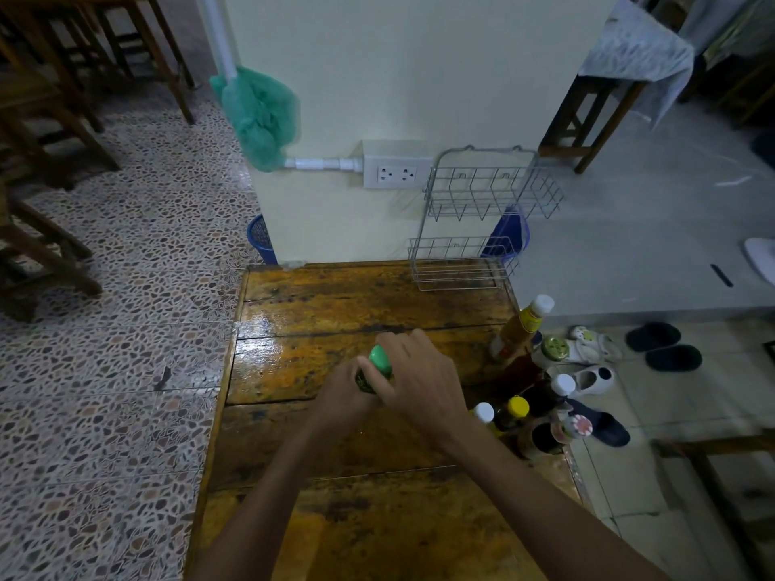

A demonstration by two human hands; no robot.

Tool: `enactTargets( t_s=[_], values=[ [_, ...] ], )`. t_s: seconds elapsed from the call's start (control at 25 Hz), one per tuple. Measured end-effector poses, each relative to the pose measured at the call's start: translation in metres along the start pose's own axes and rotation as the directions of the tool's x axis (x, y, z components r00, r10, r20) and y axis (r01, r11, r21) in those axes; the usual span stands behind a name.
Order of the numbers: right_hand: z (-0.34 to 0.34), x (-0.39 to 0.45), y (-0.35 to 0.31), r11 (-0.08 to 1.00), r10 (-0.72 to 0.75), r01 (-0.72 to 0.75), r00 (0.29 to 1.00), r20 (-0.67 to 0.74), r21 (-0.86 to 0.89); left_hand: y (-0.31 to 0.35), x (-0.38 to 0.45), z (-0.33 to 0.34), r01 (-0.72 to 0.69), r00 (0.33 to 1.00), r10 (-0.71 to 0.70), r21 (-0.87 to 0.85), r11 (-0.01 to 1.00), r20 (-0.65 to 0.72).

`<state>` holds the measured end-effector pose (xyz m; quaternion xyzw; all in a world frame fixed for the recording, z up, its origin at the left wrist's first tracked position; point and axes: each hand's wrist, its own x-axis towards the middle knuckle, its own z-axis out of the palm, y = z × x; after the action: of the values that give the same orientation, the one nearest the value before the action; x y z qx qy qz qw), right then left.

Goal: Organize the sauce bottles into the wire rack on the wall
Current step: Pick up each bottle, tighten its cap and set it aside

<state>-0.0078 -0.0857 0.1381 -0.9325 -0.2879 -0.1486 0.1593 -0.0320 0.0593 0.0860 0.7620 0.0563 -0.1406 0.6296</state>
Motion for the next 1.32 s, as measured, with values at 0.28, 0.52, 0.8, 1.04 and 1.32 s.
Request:
enactTargets(
  t_s=[0.28, 0.52, 0.8, 1.04, 1.32],
  values=[
    [0.005, 0.008, 0.018, 0.986, 0.162, -0.163, 0.961, 0.223, -0.013, -0.008, 0.014, 0.007, -0.017, 0.995, 0.052, 0.368, 0.93, -0.086],
    [0.019, -0.009, 0.027, 0.928, 0.342, -0.37, 0.813, 0.472, -0.037, -0.053, 0.012, 0.036, -0.03, 0.979, 0.137, 0.555, 0.831, -0.153],
    [0.013, -0.002, 0.039, 0.936, 0.314, -0.352, 0.86, 0.401, 0.023, -0.049, 0.042, 0.054, -0.034, 0.975, 0.146, 0.532, 0.846, -0.17],
    [0.019, 0.007, 0.06, 0.941, 0.319, -0.334, 0.817, 0.481, -0.058, -0.055, 0.064, 0.054, 0.014, 0.997, 0.012, 0.362, 0.932, -0.071],
    [0.037, 0.004, 0.06, 0.958, 0.283, -0.255, 0.778, 0.56, -0.129, -0.07, 0.062, 0.064, 0.028, 0.998, -0.006, 0.374, 0.927, -0.06]
  ],
)
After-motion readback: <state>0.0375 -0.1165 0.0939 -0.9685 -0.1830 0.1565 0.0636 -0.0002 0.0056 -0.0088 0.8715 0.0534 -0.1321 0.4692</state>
